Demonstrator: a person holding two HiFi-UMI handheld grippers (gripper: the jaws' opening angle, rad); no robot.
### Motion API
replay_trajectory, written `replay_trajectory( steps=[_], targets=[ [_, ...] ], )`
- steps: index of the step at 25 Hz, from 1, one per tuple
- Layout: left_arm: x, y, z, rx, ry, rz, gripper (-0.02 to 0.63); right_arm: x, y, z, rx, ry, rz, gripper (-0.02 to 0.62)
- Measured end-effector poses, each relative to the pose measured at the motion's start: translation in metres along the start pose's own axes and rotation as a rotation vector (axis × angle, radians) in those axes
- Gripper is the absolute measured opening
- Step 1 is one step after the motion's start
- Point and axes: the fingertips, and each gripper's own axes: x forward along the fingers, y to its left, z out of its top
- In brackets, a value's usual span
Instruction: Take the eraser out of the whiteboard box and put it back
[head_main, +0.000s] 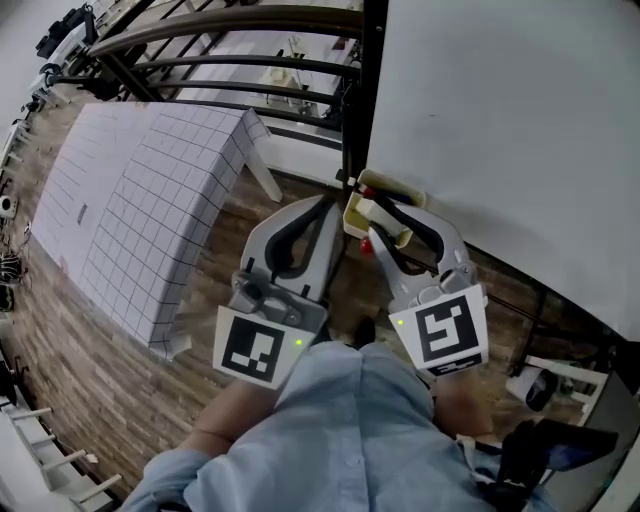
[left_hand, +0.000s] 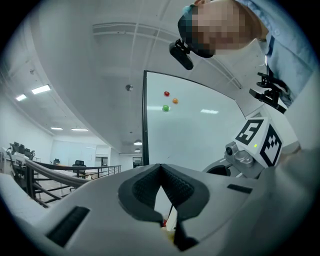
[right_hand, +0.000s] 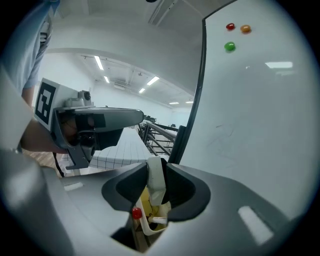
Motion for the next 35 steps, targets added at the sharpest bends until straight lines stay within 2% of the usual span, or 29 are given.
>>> replay_trajectory(
  steps=[12, 28, 35],
  targets=[
    [-0.005, -0.025, 0.02, 0.063, -0.034, 0.017, -0.002, -0.035, -0.013, 0.016, -0.023, -0.1, -0.035, 0.107],
    [-0.008, -0.036, 0.025, 0.08, -0.034, 0.029, -0.002, -0.049, -0.015, 0.018, -0.026, -0.132, -0.034, 0.106],
    [-0.009, -0.039, 0.027, 0.111, -0.039, 0.032, -0.002, -0.051, -0.015, 0.018, -0.025, -0.136, -0.037, 0.107]
  ],
)
